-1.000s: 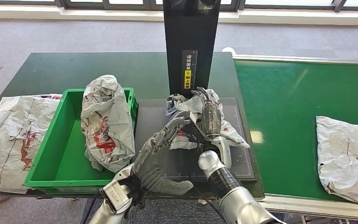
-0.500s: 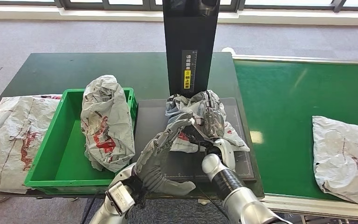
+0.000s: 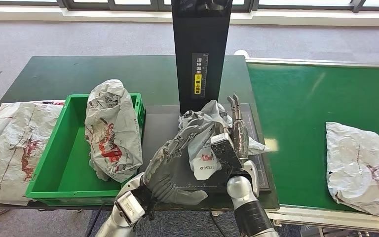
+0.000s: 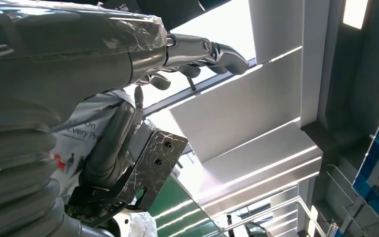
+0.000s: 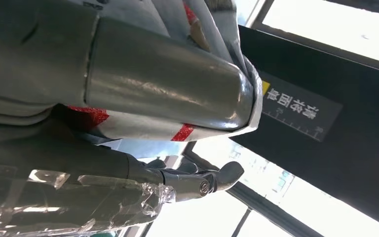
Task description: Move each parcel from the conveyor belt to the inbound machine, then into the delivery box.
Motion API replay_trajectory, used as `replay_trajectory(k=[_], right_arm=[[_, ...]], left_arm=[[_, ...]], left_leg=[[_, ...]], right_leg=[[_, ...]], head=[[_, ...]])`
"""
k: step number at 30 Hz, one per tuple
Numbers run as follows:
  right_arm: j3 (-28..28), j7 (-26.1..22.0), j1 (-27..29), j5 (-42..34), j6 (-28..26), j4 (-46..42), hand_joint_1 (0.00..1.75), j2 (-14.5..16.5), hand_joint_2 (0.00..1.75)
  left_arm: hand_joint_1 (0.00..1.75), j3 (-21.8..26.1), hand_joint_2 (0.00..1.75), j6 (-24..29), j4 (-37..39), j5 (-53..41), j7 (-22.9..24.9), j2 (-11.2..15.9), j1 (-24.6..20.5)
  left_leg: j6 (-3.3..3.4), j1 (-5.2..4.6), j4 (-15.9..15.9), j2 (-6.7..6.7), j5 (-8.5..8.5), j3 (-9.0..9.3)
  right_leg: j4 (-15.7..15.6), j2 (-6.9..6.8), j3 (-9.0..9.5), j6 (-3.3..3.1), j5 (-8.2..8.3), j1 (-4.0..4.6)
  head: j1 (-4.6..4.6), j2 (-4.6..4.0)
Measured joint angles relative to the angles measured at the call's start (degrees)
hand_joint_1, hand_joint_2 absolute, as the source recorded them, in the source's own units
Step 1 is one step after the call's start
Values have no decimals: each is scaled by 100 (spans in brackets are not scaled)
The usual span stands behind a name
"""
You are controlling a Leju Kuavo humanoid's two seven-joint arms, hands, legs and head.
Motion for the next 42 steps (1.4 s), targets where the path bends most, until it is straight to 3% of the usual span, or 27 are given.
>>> replay_trajectory(k=[4,8,16,24,31,35,42], right_arm=[[-175,79,39,10,121,-71,0,-37,0],[-306,82,81,150,260,-149,0,-50,0],[-341,164,122,416,423,-295,0,-18,0],[-341,160,154,466,466,-371,0,3,0],[-341,122,178,496,513,-492,0,12,0],[-340,111,189,517,549,-611,0,17,0],[-332,110,204,517,552,-793,0,17,0]], left_arm=[[0,5,175,55,14,-223,73,-1,-3],[0,56,175,755,464,-1213,601,-20,-167],[0,385,175,1994,2490,-2560,1448,-313,-1368],[0,450,175,2461,4051,-2905,1927,-476,-2226],[0,452,175,2749,4844,-3026,2170,-512,-2590],[175,435,175,2946,5210,-3028,2292,-546,-2740],[175,-206,175,3362,5487,-2380,2351,-591,-2819]], left_leg=[[0,0,1,0,1,2],[0,0,1,0,2,5],[2,0,2,-3,9,3],[2,0,2,-4,9,1],[2,0,2,-4,8,1],[2,0,2,-3,9,2],[2,0,2,-4,8,1]], right_leg=[[0,0,2,0,1,0],[0,1,2,0,2,0],[1,-2,6,1,10,0],[1,-1,6,0,11,0],[1,-1,6,0,11,0],[1,-2,6,0,11,-1],[0,-2,6,0,11,-1]], head=[[0,0],[-2,0],[-1,0],[0,1],[0,0],[0,0],[0,0]])
